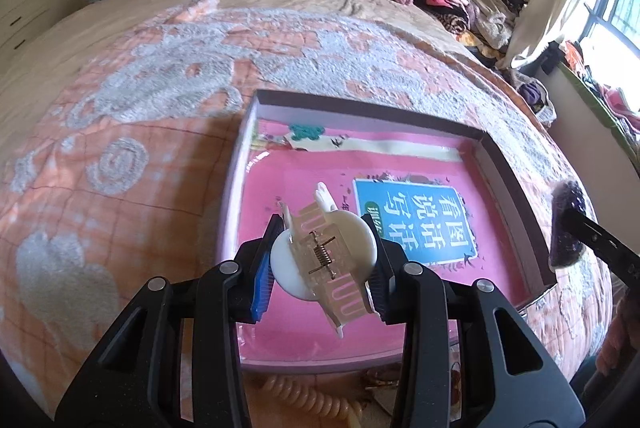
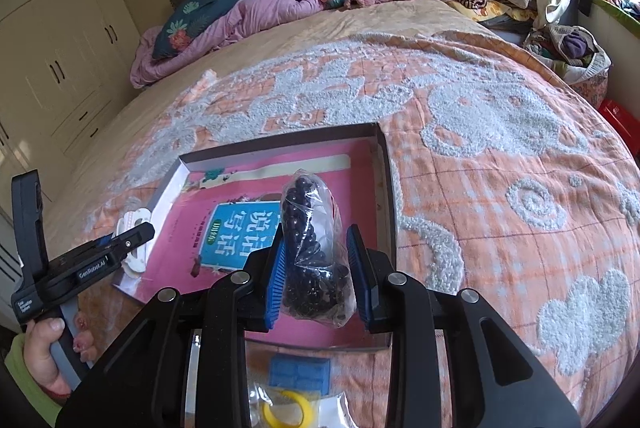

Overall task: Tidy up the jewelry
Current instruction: 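Carry the clip into the grey box with the left tool while the right tool drops the bead bag there, then open both tools and withdraw them from the box, then grasp the clear silver comb packet with the left tool while the right tool grasps the yellow bangle packet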

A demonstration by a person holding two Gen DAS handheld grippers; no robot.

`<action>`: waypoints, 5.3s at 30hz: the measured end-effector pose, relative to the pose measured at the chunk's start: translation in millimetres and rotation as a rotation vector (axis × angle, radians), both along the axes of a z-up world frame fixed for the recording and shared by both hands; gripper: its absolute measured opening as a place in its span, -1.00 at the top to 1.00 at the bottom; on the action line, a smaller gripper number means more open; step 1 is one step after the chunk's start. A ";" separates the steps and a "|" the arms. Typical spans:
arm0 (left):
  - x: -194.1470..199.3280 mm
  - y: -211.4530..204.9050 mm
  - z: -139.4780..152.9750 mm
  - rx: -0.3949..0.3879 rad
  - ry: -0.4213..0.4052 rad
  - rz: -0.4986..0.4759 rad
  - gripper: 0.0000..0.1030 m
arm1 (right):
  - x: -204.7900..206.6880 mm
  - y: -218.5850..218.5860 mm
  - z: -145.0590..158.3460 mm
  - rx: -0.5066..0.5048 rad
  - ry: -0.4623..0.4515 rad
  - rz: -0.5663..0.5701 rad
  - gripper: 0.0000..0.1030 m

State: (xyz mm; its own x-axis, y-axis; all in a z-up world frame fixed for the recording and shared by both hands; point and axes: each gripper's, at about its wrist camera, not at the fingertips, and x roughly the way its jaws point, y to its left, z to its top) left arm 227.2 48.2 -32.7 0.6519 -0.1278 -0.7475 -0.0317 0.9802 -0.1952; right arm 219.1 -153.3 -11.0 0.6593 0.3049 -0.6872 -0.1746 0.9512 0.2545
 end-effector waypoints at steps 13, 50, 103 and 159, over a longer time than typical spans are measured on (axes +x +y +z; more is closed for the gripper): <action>7.5 -4.8 -18.6 0.045 0.041 -0.031 0.39 | 15.8 6.8 -33.3 -0.058 0.065 -0.019 0.46; -49.6 13.5 43.2 0.049 -0.076 0.034 -0.81 | -53.9 -15.6 37.9 0.040 -0.113 -0.051 -0.69; -150.2 -38.8 38.5 0.131 -0.070 -0.098 -0.81 | -141.8 -18.6 49.2 0.015 -0.144 0.070 -0.73; -129.9 -62.5 -52.1 0.156 0.099 -0.217 -0.42 | -118.5 16.0 -64.4 -0.113 0.043 0.187 0.35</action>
